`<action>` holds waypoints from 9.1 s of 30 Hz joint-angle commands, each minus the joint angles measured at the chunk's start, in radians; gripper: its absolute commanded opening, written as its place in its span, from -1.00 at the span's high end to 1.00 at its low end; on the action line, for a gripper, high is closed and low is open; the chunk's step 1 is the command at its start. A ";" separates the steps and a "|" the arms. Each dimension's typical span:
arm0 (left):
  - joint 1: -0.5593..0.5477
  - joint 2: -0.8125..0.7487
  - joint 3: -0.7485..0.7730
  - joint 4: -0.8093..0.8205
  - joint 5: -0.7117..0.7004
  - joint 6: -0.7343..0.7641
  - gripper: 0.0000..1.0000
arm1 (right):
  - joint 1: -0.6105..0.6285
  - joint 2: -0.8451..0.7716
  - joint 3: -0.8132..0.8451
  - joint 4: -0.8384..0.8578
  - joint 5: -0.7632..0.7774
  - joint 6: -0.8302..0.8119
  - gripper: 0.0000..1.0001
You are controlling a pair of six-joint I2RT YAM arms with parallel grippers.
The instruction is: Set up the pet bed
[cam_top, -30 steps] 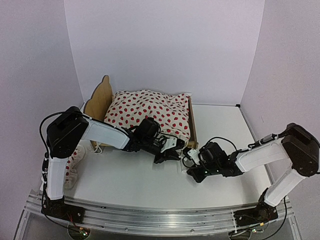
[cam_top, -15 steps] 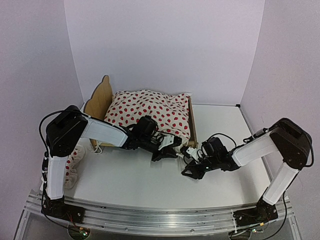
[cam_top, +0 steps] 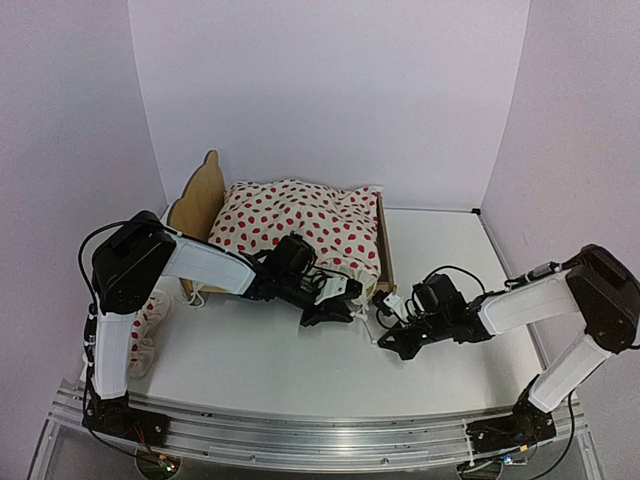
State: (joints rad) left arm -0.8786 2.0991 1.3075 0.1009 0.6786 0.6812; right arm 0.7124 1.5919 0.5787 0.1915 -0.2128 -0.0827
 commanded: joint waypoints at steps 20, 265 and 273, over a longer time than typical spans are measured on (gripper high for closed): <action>-0.146 -0.062 0.058 0.286 -0.448 -0.794 0.23 | 0.002 -0.281 0.059 -0.050 0.317 0.414 1.00; 0.144 0.004 -0.085 0.406 -0.362 0.000 0.63 | -0.047 0.497 0.478 0.590 -0.078 0.091 1.00; 0.144 0.032 -0.032 0.407 -0.354 0.010 0.88 | -0.046 0.491 0.473 0.589 -0.079 0.091 1.00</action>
State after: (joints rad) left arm -0.7423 2.1169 1.2042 0.4666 0.3141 0.6737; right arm 0.6644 2.0766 1.0233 0.7471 -0.2629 0.0216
